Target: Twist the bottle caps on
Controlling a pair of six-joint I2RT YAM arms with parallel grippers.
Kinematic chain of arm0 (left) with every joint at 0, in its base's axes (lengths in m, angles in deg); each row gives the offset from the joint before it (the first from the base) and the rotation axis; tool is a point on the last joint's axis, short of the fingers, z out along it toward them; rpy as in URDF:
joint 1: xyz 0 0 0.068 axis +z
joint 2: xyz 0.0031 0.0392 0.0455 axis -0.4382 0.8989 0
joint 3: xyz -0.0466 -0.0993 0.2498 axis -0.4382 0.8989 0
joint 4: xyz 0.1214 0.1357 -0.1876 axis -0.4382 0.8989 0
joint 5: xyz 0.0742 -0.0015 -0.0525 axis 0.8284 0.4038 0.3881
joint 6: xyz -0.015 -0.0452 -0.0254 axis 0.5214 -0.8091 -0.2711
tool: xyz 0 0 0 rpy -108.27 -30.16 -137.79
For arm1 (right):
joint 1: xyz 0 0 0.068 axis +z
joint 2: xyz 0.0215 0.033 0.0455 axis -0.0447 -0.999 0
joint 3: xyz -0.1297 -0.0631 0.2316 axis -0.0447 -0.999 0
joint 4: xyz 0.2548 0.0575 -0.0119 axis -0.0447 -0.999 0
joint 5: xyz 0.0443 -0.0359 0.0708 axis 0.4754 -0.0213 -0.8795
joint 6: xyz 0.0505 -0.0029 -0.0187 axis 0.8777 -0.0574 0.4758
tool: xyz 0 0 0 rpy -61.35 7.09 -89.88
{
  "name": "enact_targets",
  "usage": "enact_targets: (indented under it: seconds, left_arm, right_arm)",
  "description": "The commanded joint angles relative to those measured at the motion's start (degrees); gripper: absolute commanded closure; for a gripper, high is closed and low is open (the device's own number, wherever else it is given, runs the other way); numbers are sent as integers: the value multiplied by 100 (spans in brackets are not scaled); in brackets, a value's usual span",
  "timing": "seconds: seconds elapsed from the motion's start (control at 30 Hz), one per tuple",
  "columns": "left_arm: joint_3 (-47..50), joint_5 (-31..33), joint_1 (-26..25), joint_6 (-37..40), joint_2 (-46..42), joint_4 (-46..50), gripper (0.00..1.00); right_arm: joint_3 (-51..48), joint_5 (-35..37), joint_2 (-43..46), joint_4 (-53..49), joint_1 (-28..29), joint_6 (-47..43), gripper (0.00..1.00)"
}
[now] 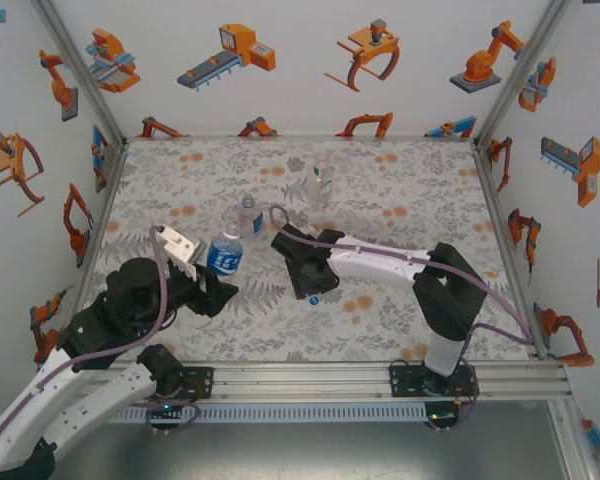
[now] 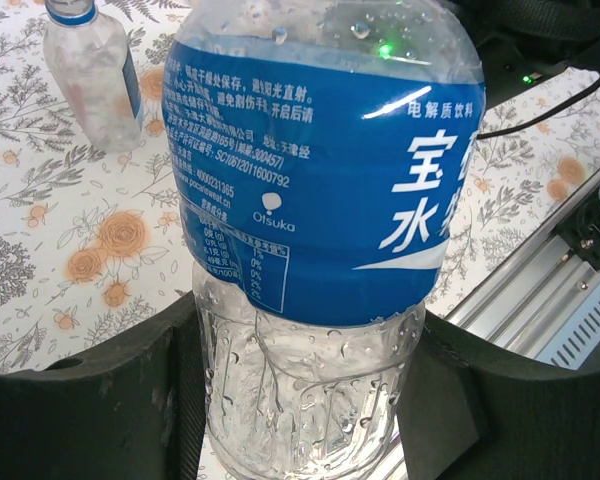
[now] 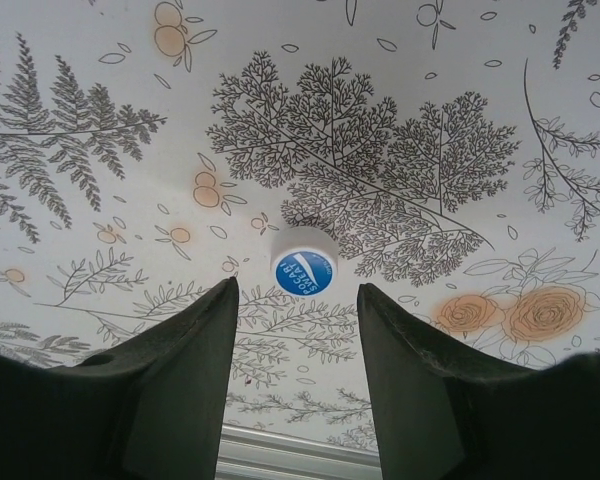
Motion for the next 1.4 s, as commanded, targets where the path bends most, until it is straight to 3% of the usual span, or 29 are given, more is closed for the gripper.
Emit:
enact_targets:
  seconds: [0.0, 0.47, 0.83, 1.37]
  left_arm:
    - [100, 67, 32, -57, -102, 41, 99]
    - [158, 62, 32, -83, -127, 38, 99]
    - [147, 53, 38, -110, -94, 0, 99]
    - [122, 26, 39, -119, -66, -10, 98]
  right_arm:
    - [63, -2, -90, 39, 28, -13, 50]
    - [-509, -229, -172, 584, 25, 349, 52]
    - [-640, -291, -113, 810, 26, 412, 59]
    - [-764, -322, -64, 1066, 25, 465, 60]
